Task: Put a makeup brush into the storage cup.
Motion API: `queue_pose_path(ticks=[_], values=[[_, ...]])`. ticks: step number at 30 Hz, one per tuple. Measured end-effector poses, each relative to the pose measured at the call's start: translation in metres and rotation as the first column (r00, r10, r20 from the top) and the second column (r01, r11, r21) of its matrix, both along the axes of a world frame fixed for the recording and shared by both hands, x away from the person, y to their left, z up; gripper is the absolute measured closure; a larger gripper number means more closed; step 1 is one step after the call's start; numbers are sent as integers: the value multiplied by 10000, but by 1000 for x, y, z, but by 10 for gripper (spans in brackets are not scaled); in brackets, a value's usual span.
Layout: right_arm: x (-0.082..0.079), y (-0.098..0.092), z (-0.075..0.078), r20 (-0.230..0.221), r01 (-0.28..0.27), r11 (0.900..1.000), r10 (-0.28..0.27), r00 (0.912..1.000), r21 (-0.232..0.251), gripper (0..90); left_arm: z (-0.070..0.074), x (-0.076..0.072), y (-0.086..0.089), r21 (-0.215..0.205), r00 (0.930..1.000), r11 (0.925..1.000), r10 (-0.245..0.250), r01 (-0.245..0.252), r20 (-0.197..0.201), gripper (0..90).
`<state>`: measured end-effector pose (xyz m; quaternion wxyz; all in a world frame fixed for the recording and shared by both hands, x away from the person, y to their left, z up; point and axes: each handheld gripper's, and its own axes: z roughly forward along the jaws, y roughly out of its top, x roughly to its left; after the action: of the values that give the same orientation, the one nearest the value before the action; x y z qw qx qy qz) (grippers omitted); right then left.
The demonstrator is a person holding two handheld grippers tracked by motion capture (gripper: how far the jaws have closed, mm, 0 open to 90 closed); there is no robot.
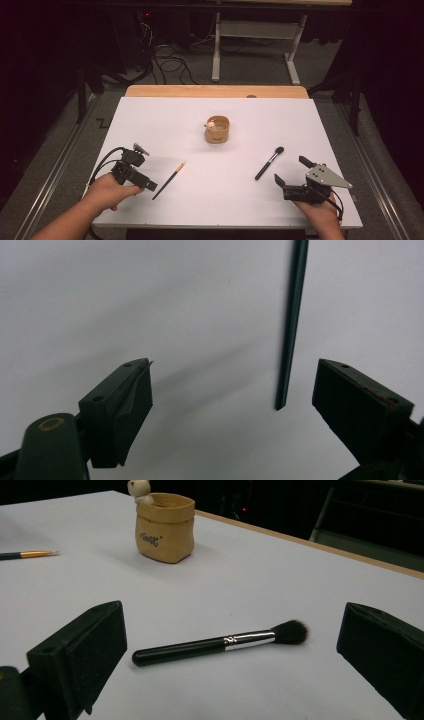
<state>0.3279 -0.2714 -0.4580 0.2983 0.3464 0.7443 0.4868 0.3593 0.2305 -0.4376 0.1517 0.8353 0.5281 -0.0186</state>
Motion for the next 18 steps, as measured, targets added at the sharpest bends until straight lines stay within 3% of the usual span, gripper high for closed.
queue_pose_path(ticks=[18], values=[[-1,0,0,48,-68,10000,68,10000,38,3,-4,6,-26,205,9979,9977,-646,648,-111,208]])
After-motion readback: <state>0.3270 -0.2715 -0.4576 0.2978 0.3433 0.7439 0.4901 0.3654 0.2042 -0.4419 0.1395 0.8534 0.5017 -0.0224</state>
